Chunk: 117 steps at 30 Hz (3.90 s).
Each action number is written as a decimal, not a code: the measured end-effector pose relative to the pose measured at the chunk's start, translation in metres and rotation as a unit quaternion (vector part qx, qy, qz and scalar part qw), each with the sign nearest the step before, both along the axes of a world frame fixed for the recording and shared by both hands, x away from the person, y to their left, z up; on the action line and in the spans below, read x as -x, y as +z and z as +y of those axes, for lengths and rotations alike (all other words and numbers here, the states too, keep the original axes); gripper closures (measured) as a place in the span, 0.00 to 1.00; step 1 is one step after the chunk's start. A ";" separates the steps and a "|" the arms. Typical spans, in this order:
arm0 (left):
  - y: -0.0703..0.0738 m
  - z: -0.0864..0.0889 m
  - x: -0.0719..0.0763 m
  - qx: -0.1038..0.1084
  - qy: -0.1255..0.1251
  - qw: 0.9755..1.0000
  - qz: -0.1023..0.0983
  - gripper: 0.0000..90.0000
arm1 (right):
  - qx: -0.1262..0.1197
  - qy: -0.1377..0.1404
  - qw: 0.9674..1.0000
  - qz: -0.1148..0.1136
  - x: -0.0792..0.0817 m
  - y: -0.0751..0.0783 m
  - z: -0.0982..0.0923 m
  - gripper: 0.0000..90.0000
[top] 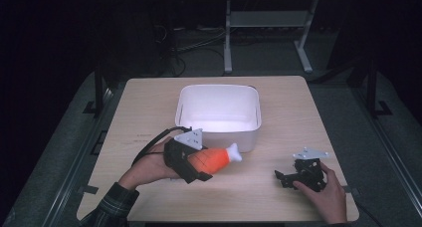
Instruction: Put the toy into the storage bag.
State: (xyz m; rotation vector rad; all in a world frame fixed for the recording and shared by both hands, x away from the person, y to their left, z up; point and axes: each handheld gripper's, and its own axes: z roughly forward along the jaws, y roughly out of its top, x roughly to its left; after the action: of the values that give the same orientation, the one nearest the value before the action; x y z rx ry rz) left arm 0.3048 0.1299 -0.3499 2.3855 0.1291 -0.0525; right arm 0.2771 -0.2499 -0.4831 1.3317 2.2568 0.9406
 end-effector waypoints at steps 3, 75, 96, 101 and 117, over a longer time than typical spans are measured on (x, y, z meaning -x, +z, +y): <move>0.005 0.000 -0.002 0.008 -0.003 1.000 0.003 0.19 | 0.000 0.000 1.000 0.000 0.000 0.000 0.000 0.00; 0.047 -0.041 -0.131 -0.035 -0.062 0.997 -0.036 0.19 | -0.001 0.000 1.000 0.000 0.000 0.000 0.000 0.00; 0.031 -0.051 -0.138 -0.047 -0.069 0.996 -0.015 0.16 | 0.000 0.001 1.000 -0.002 -0.001 0.000 0.000 0.00; 0.031 -0.051 -0.138 -0.047 -0.072 0.996 -0.008 0.15 | -0.001 0.001 1.000 0.000 0.000 0.000 0.000 0.00; 0.037 -0.046 -0.138 -0.035 -0.068 0.997 -0.008 0.15 | -0.001 0.001 1.000 -0.001 0.000 0.000 0.000 0.00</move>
State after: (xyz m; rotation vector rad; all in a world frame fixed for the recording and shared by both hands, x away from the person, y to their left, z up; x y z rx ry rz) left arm 0.4427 0.0836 -0.3129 2.4613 -0.0407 -0.0940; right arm 0.2775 -0.2499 -0.4832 1.3289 2.2580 0.9434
